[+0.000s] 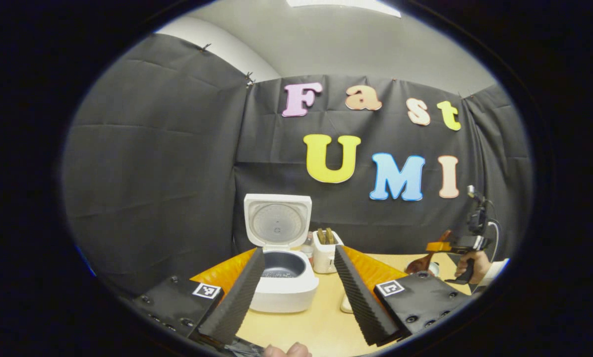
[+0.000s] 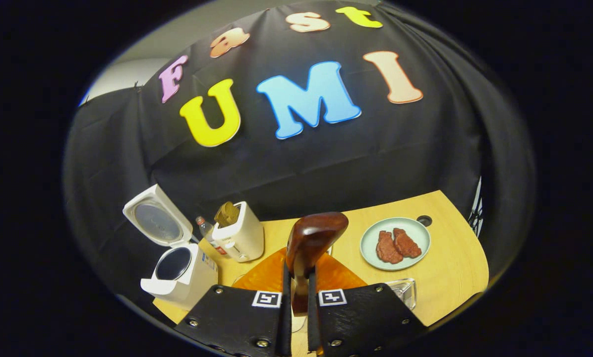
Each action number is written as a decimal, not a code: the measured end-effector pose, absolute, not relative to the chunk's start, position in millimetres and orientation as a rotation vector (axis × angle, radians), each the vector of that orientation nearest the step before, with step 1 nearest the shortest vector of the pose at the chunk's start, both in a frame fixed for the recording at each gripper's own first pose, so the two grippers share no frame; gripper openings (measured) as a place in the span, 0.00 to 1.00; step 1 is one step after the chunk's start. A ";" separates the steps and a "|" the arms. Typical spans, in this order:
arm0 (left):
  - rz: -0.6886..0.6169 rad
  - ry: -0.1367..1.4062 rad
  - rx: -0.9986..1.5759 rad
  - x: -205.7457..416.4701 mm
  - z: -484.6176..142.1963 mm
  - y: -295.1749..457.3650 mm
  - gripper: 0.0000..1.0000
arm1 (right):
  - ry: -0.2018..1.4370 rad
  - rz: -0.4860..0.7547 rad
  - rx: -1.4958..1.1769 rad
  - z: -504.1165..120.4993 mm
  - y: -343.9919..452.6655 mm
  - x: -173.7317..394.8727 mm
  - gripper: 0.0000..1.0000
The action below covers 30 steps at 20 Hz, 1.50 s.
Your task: Close the left gripper, press the button to open the rice cooker; take a wooden spoon from the chopstick holder with the right hand, scoop a spoonful of rice and pour it into the rice cooker, then put the wooden spoon back into the chopstick holder.
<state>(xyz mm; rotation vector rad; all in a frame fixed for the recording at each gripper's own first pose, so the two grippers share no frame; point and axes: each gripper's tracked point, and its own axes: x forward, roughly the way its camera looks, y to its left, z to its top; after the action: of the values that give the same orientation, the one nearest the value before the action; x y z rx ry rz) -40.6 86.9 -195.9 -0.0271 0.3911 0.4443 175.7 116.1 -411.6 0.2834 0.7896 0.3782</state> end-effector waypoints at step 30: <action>0.394 0.351 -0.204 -80.4 -213.3 177.8 0.94 | 1.085 0.143 0.594 -486.0 193.3 139.4 0.13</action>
<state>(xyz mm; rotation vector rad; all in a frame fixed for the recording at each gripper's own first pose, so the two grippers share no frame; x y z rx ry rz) -80.4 177.8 -213.3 -0.2040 0.3505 0.3937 139.4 193.3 -486.0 0.5936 1.0846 0.1426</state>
